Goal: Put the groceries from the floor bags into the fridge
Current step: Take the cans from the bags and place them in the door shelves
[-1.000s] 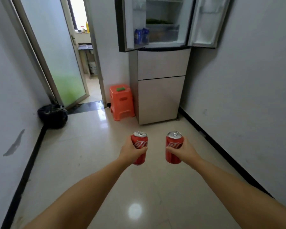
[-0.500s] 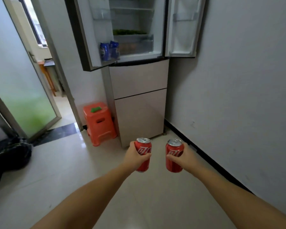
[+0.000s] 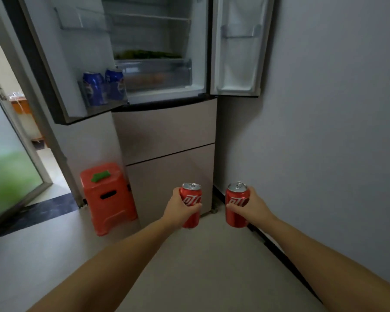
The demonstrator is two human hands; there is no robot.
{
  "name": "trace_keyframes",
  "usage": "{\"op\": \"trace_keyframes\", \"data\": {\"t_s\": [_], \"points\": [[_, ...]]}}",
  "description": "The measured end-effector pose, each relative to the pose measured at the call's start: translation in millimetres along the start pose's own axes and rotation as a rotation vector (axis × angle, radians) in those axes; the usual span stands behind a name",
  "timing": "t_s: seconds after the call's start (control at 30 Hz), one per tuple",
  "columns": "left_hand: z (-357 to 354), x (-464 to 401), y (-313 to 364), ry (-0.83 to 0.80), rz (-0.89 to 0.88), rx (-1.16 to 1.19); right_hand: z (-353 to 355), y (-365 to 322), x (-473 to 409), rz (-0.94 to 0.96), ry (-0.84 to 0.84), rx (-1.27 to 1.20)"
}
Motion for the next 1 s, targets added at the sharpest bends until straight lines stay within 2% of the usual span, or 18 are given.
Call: {"op": "trace_keyframes", "data": {"t_s": [0.3, 0.5, 0.67, 0.83, 1.0], "points": [[7, -163, 60, 0.233, 0.003, 0.013, 28, -66, -216, 0.174, -0.170, 0.041], [70, -260, 100, 0.414, -0.092, -0.037, 2, -155, -329, 0.388, -0.280, -0.030], [142, -331, 161, 0.505, -0.221, -0.042, -3, -251, -409, 0.597, -0.302, -0.070], [199, -361, 240, 0.594, -0.357, -0.083, 4, -355, -454, 0.796, -0.297, -0.149], [262, -341, 323, 0.807, -0.588, -0.163, 4, -465, -467, 1.102, -0.326, -0.398]]}}
Point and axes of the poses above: each hand's wrist, its own x-axis away from the middle knuckle, its own z-axis out of the back of the hand, y = z × x, the point moved 1 cm from there along -x, towards the middle knuckle, and after that the axes turned 2 degrees about x, right-handed, at the moved point
